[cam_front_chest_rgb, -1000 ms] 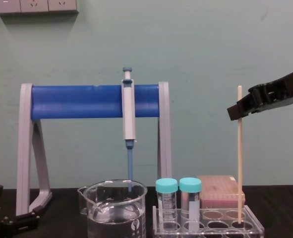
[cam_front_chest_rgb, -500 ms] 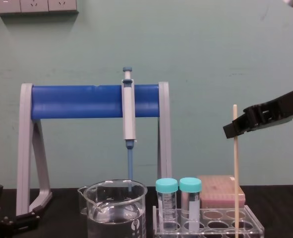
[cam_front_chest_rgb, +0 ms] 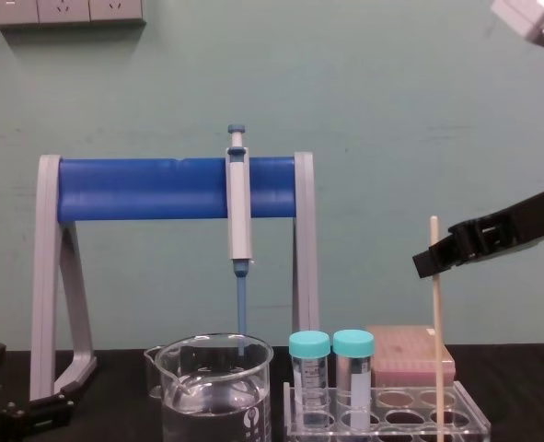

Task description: Hold the thermometer with one hand and immerse one end into the beaker, then reinsert it into the test tube rack.

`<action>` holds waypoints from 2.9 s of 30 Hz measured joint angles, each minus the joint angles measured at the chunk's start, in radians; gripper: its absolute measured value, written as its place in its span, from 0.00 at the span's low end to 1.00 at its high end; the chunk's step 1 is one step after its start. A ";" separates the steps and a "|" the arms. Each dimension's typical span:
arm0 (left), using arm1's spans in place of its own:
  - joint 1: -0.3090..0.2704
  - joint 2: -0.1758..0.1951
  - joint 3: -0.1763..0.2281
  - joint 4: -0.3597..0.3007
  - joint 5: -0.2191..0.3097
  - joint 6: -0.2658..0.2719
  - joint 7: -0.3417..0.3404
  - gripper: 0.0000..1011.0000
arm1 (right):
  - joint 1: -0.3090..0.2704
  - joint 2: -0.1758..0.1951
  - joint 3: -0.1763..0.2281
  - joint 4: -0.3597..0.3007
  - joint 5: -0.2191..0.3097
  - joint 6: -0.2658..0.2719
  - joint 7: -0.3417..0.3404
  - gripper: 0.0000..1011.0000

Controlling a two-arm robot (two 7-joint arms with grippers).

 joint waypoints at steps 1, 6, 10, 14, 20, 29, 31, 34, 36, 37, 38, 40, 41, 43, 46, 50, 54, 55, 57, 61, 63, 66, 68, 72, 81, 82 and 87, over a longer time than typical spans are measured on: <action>0.000 0.000 0.000 0.000 0.000 0.000 0.000 0.99 | -0.001 -0.004 -0.001 0.005 -0.004 0.000 0.002 0.05; 0.000 0.000 0.000 0.000 0.000 0.000 0.000 0.99 | -0.002 -0.017 -0.003 0.022 -0.017 -0.001 0.004 0.05; 0.000 0.000 0.000 0.000 0.000 0.000 0.000 0.99 | -0.002 -0.028 -0.003 0.031 -0.027 0.000 0.007 0.05; 0.000 0.000 0.000 0.000 0.000 0.000 0.000 0.99 | -0.002 -0.033 -0.004 0.036 -0.033 0.002 0.011 0.05; 0.000 0.000 0.000 0.000 0.000 0.000 0.000 0.99 | -0.002 -0.031 -0.004 0.034 -0.032 0.003 0.010 0.05; 0.000 0.000 0.000 0.000 0.000 0.000 0.000 0.99 | -0.001 -0.029 -0.003 0.032 -0.030 0.003 0.009 0.05; 0.000 0.000 0.000 0.000 0.000 0.000 0.000 0.99 | -0.001 -0.029 -0.003 0.032 -0.029 0.003 0.009 0.05; 0.000 0.000 0.000 0.000 0.000 0.000 0.000 0.99 | -0.001 -0.029 -0.003 0.031 -0.029 0.003 0.008 0.08; 0.000 0.000 0.000 0.000 0.000 0.000 0.000 0.99 | -0.001 -0.029 -0.003 0.031 -0.028 0.003 0.008 0.13; 0.000 0.000 0.000 0.000 0.000 0.000 0.000 0.99 | -0.001 -0.029 -0.003 0.031 -0.028 0.003 0.008 0.15; 0.000 0.000 0.000 0.000 0.000 0.000 0.000 0.99 | -0.001 -0.029 -0.003 0.031 -0.028 0.003 0.008 0.18; 0.000 0.000 0.000 0.000 0.000 0.000 0.000 0.99 | -0.001 -0.028 -0.003 0.031 -0.028 0.003 0.008 0.24; 0.000 0.000 0.000 0.000 0.000 0.000 0.000 0.99 | -0.001 -0.028 -0.002 0.031 -0.028 0.003 0.008 0.30; 0.000 0.000 0.000 0.000 0.000 0.000 0.000 0.99 | -0.001 -0.028 -0.002 0.031 -0.027 0.003 0.008 0.34; 0.000 0.000 0.000 0.000 0.000 0.000 0.000 0.99 | -0.001 -0.028 -0.002 0.030 -0.027 0.003 0.007 0.43; 0.000 0.000 0.000 0.000 0.000 0.000 0.000 0.99 | -0.001 -0.028 -0.002 0.030 -0.027 0.003 0.007 0.55; 0.000 0.000 0.000 0.000 0.000 0.000 0.000 0.99 | -0.001 -0.028 -0.002 0.030 -0.027 0.003 0.007 0.68; 0.000 0.000 0.000 0.000 0.000 0.000 0.000 0.99 | -0.001 -0.028 -0.002 0.030 -0.027 0.003 0.007 0.74; 0.000 0.000 0.000 0.000 0.000 0.000 0.000 0.99 | -0.001 -0.028 -0.002 0.030 -0.027 0.003 0.007 0.78; 0.000 0.000 0.000 0.000 0.000 0.000 0.000 0.99 | -0.001 -0.028 -0.002 0.030 -0.027 0.003 0.007 0.90; 0.000 0.000 0.000 0.000 0.000 0.000 0.000 0.99 | -0.001 -0.028 -0.002 0.030 -0.027 0.003 0.007 0.94; 0.000 0.000 0.000 0.000 0.000 0.000 0.000 0.99 | -0.001 -0.028 -0.002 0.030 -0.027 0.003 0.007 0.99; 0.000 0.000 0.000 0.000 0.000 0.000 0.000 0.99 | -0.001 -0.028 -0.002 0.030 -0.027 0.003 0.007 0.99; 0.000 0.000 0.000 0.000 0.000 0.000 0.000 0.99 | -0.001 -0.028 -0.002 0.030 -0.027 0.003 0.007 0.99; 0.000 0.000 0.000 0.000 0.000 0.000 0.000 0.99 | -0.033 -0.032 0.023 -0.025 -0.078 -0.065 -0.029 0.99; 0.000 0.000 0.000 0.000 0.000 0.000 0.000 0.99 | -0.038 -0.033 0.028 -0.031 -0.083 -0.073 -0.038 0.99; 0.000 0.000 0.000 0.000 0.000 0.000 0.000 0.99 | -0.084 -0.032 0.066 -0.069 -0.139 -0.131 -0.126 0.99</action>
